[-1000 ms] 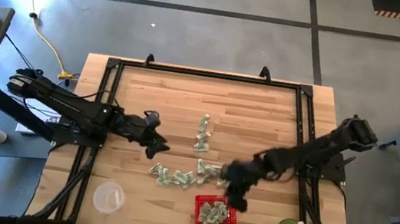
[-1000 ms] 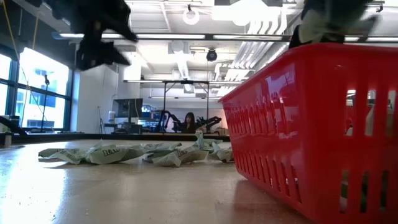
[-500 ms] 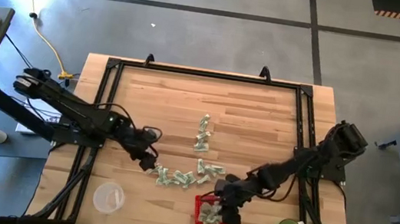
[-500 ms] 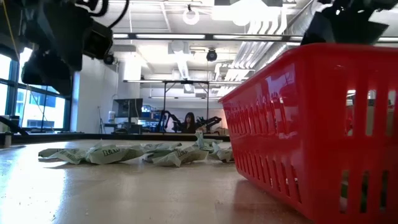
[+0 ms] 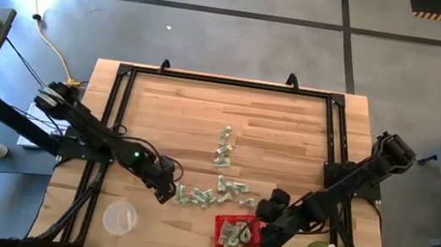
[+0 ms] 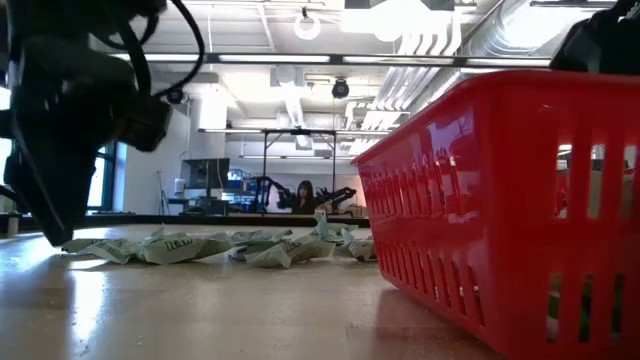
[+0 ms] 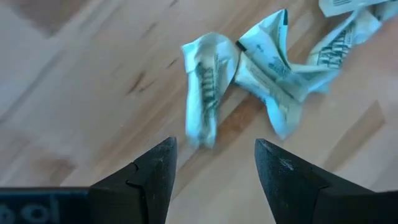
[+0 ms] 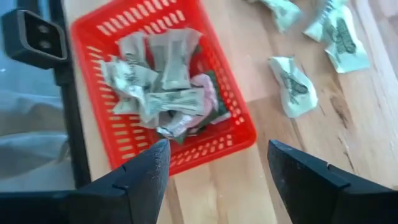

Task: Pick and place items into bin
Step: Put the white stevia packet into the red bin

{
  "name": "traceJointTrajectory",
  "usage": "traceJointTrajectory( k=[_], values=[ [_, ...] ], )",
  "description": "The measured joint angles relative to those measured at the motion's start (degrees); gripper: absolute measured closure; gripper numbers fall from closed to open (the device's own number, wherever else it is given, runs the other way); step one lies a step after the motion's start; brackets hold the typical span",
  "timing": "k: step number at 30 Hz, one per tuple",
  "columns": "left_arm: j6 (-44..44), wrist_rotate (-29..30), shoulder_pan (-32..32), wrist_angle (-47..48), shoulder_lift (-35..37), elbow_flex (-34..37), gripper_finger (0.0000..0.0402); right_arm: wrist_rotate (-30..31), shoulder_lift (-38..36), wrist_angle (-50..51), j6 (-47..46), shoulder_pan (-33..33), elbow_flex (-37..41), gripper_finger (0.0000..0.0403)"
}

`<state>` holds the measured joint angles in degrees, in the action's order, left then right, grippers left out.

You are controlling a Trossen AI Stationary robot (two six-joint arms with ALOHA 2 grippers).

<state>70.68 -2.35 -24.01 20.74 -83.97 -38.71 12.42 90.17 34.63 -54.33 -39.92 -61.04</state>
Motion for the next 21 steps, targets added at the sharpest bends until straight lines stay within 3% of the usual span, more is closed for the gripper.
traceJointTrajectory(
  k=[6, 10, 14, 21],
  values=[
    [0.3, 2.4, 0.0, 0.4, -3.2, -1.2, 0.0151, 0.6, 0.0, 0.6, -1.2, 0.4, 0.0, 0.0143],
    [-0.3, 9.8, 0.4, 0.7, -3.9, -2.4, 0.016, 1.0, 0.0, 1.5, -1.2, 0.8, 0.0, 0.0143],
    [-3.3, 15.4, 2.1, 2.1, -6.0, -3.5, 0.0198, 1.3, 0.0, 3.1, -2.1, 1.3, 0.0, 0.0146],
    [-6.4, 16.0, 3.7, 4.1, -9.8, -5.1, 0.0284, 1.3, 0.0, 6.3, -4.3, 0.7, 0.0, 0.0175]
  ],
)
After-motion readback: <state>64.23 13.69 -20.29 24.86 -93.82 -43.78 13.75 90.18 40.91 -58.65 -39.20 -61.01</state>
